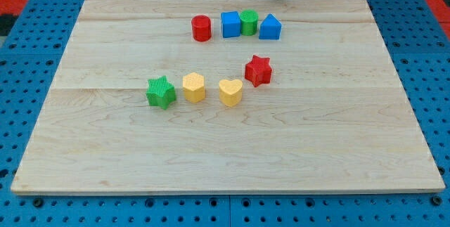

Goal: Move your arm towards center right

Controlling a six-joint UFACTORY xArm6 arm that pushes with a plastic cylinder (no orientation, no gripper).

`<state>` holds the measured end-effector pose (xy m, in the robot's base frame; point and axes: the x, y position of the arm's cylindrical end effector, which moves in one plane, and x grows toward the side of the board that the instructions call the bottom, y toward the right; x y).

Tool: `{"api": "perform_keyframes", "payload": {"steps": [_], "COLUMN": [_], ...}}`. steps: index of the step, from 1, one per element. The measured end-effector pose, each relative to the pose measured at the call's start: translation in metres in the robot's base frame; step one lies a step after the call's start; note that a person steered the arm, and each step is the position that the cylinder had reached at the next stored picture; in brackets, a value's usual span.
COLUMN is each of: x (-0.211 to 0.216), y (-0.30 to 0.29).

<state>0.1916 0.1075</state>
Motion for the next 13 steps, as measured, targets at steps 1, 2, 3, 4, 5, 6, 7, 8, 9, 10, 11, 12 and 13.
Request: {"api": "perform_keyframes", "payload": {"steps": [1, 2, 3, 4, 5, 6, 7, 8, 9, 10, 11, 12, 13], "x": [0.0, 0.0, 0.0, 0.0, 0.005, 0.005, 0.005, 0.01, 0.064, 0.112, 0.128, 0.13, 0.141], "y": [0.003, 0.005, 0.005, 0.005, 0.011, 0.011, 0.011, 0.017, 0.018, 0.049, 0.145, 0.238, 0.217]}}
